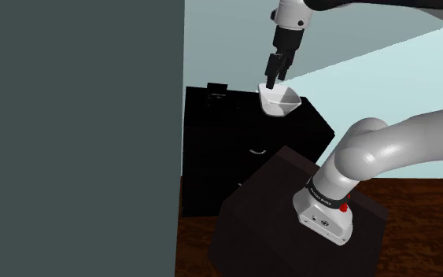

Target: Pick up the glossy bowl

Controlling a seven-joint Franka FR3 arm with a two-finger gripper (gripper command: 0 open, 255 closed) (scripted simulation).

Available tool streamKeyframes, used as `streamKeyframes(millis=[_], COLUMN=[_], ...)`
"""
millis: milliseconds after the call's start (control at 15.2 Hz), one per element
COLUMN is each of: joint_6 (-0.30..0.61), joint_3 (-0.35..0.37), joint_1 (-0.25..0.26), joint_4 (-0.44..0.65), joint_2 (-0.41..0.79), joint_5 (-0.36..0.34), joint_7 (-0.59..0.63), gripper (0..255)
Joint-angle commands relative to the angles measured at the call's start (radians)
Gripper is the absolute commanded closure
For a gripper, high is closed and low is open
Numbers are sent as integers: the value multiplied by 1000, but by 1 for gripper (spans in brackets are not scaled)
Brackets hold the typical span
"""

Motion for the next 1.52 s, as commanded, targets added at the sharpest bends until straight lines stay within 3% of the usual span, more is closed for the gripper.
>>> streamKeyframes(millis=[0, 726, 1452], joint_6=[0, 227, 443], joint_3=[0, -166, -313], joint_1=[0, -88, -158], joint_4=[0, -36, 81], joint_2=[0, 211, 544], joint_5=[0, -153, -230], joint_7=[0, -210, -402], gripper=[0, 0, 0])
